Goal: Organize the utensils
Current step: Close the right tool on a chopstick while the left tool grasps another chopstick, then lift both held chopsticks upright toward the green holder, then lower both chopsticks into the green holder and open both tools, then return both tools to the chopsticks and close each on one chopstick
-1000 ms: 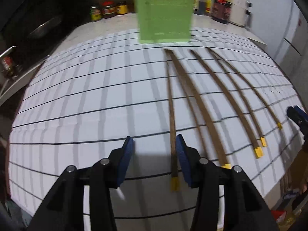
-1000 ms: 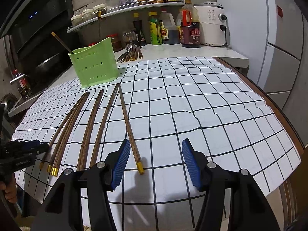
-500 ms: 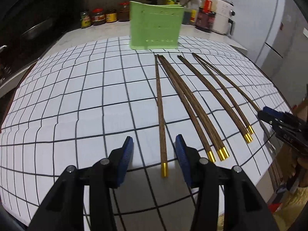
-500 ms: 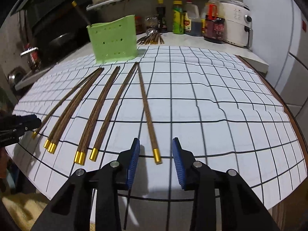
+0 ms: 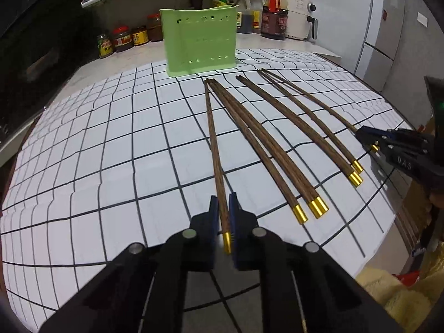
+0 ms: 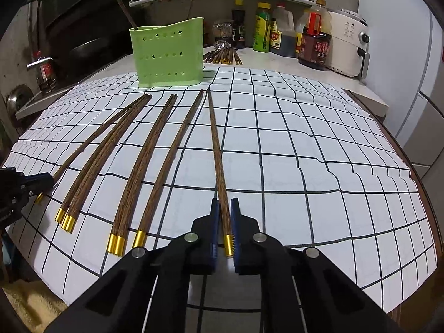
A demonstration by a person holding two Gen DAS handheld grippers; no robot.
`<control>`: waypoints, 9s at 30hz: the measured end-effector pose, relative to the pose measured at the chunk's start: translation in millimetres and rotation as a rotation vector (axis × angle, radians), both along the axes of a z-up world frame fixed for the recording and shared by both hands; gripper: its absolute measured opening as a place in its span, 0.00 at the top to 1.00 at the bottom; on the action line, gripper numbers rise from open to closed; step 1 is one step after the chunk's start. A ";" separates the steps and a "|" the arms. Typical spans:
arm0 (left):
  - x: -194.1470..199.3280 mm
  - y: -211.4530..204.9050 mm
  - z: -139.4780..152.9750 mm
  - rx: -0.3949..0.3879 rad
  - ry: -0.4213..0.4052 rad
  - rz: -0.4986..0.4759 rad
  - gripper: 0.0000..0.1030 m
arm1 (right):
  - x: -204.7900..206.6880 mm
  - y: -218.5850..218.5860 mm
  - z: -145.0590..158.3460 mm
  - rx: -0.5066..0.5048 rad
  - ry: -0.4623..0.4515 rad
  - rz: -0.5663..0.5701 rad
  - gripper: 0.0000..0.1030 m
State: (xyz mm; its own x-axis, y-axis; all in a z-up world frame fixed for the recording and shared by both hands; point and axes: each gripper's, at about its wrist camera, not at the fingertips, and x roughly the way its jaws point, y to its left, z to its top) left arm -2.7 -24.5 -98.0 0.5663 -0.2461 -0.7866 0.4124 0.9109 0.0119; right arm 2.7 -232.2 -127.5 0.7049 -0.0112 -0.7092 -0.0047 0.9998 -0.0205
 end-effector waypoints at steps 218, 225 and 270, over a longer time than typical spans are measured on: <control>35.5 -46.0 1.8 -0.013 0.137 0.055 0.63 | 9.2 11.9 2.4 0.063 0.037 -0.001 0.93; 34.4 -36.8 -0.2 0.079 0.088 0.047 0.69 | 10.9 14.1 2.4 0.085 0.019 0.029 0.93; -16.1 30.1 -2.1 0.040 -0.021 0.175 0.74 | -25.1 14.7 -4.8 0.062 -0.075 0.054 0.76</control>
